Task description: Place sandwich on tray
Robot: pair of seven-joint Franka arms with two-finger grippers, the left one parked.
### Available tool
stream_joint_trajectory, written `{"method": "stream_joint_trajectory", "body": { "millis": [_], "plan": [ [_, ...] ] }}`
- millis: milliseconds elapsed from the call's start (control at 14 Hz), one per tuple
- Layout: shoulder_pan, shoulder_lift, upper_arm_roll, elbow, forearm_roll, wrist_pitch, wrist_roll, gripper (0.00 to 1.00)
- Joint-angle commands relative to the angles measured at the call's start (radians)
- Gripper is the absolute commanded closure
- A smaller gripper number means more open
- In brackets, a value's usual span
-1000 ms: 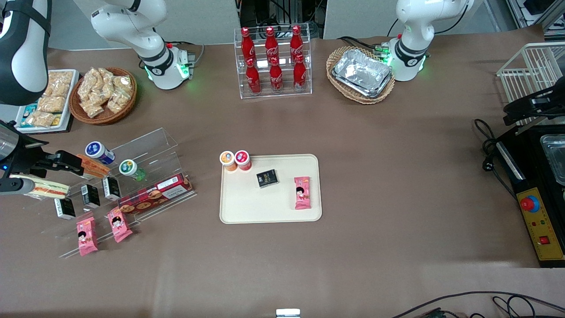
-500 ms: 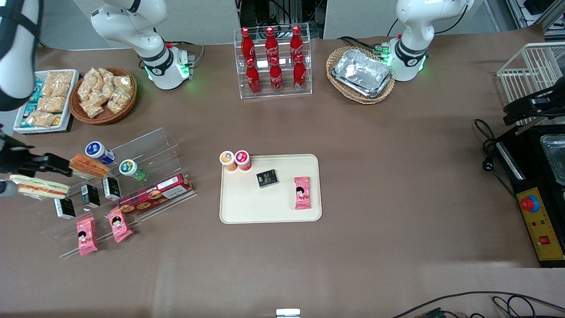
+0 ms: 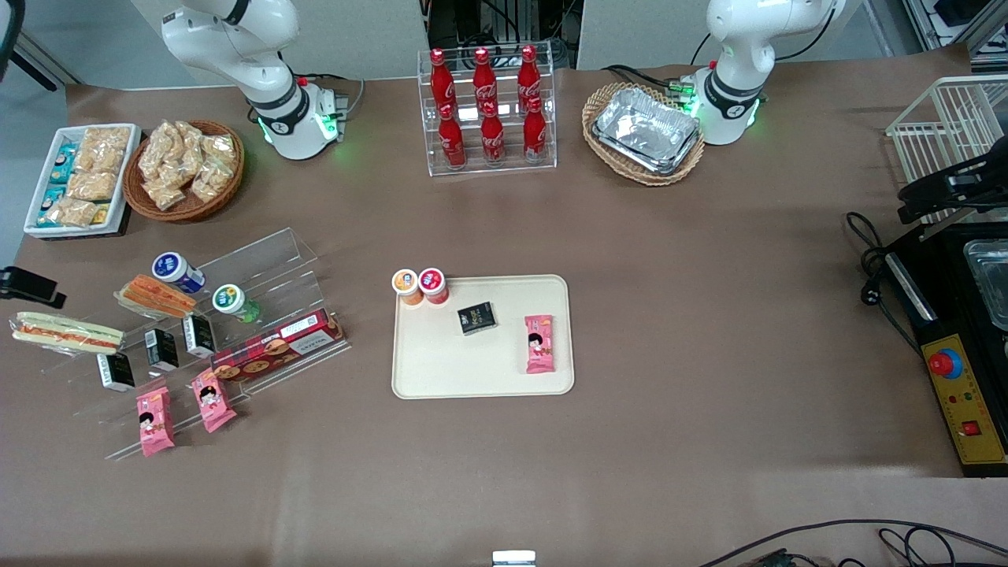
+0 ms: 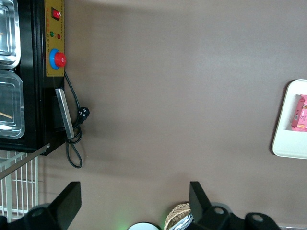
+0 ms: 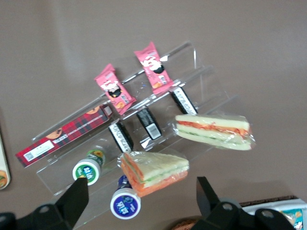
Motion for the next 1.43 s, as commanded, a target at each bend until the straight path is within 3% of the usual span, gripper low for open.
{"method": "stream_joint_trajectory", "body": {
  "millis": [0,643,929,1000,1214,1357],
  "plan": [
    [-0.033,0.001,0.002,-0.002,0.007,-0.002,0.138,0.00],
    [-0.122,0.018,0.002,0.004,-0.033,-0.002,0.154,0.00],
    [-0.139,0.070,0.003,0.004,-0.024,0.014,0.440,0.00],
    [-0.145,0.079,0.002,0.004,-0.015,0.027,0.503,0.00],
    [-0.217,0.122,0.002,0.003,0.117,0.067,0.614,0.00],
    [-0.246,0.153,0.002,0.001,0.129,0.089,0.655,0.00]
  ]
}}
